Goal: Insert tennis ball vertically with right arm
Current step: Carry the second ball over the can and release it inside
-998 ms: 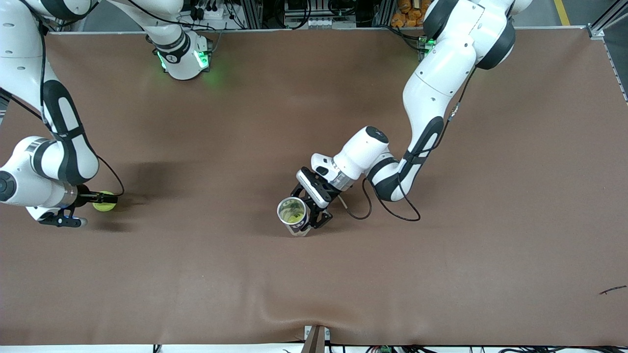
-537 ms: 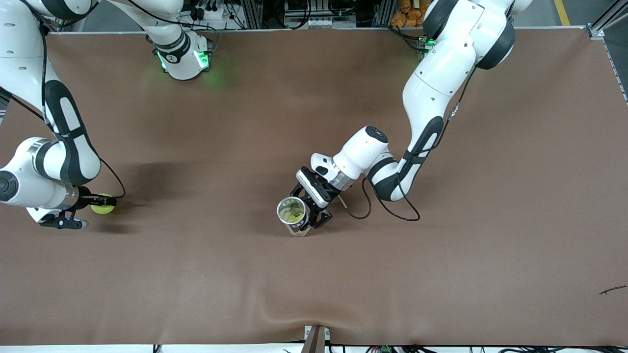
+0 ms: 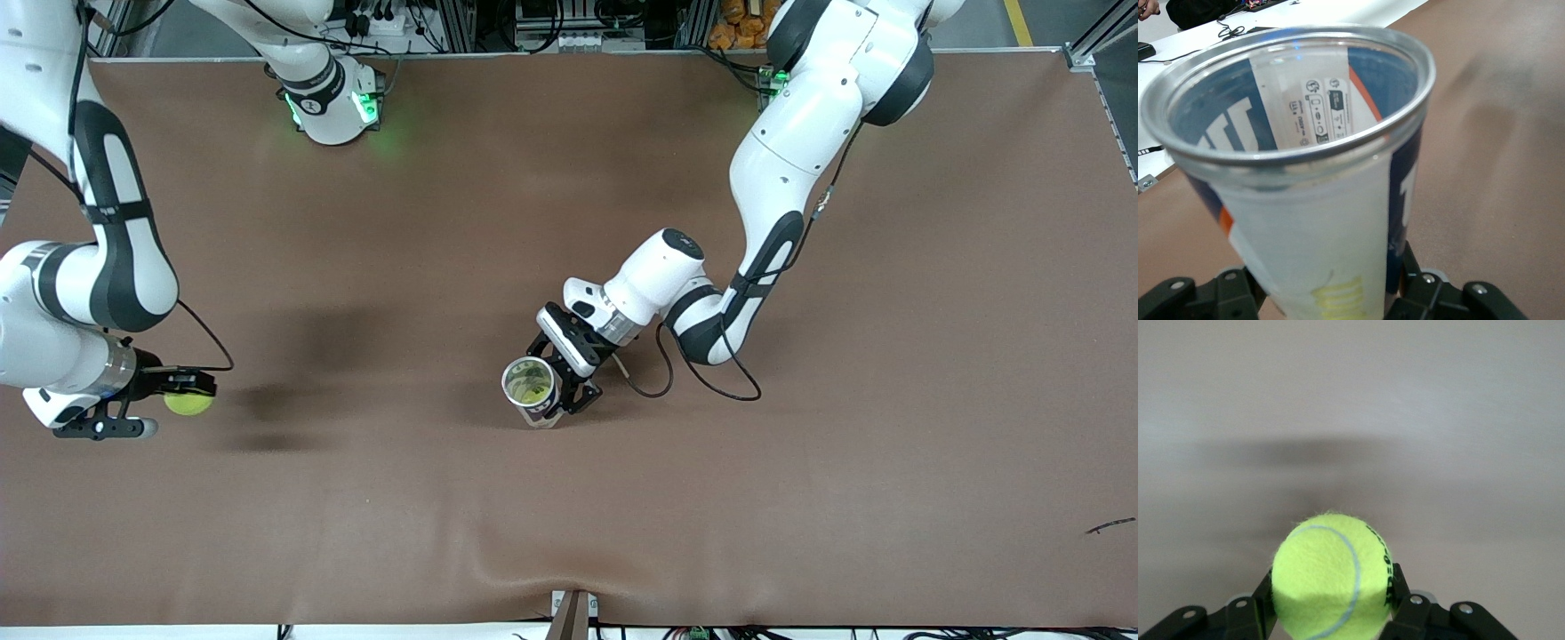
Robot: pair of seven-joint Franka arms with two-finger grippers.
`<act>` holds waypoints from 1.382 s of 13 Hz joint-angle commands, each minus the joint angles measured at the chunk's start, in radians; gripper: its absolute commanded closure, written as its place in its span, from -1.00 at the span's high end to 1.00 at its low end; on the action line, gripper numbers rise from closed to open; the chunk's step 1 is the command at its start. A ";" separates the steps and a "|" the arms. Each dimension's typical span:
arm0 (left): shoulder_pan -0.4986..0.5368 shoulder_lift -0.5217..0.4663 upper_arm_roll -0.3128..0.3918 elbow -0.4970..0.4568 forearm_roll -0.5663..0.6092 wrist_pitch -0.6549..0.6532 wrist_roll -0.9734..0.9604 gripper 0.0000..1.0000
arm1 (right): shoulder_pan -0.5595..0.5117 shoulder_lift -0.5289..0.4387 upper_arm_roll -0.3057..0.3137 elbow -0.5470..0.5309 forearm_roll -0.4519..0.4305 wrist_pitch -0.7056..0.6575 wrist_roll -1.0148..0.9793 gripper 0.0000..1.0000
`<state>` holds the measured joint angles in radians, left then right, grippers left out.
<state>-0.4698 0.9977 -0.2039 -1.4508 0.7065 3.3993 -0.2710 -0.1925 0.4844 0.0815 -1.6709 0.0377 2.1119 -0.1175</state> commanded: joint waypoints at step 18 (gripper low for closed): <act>0.002 -0.002 0.011 -0.029 0.019 0.063 -0.001 0.51 | 0.619 0.121 0.034 0.385 0.100 0.058 1.395 -0.26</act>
<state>-0.4686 0.9981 -0.2010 -1.4699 0.7065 3.4257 -0.2710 0.4032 0.5562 0.1261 -1.3411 0.1323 2.1252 1.2254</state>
